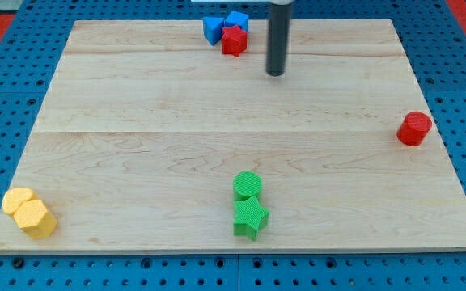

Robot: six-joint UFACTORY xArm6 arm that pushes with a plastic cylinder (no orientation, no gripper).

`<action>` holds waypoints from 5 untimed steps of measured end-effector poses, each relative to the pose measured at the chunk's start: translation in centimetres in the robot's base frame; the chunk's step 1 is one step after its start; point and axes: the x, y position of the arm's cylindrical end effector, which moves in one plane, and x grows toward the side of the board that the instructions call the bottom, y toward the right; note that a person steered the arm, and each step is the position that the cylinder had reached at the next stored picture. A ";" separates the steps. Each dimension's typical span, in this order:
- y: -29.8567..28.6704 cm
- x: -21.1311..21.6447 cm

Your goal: Move red circle towards the center

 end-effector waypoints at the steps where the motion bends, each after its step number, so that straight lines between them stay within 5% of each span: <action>1: 8.8 0.1; 3: 24.8 8.6; 5: 25.5 13.0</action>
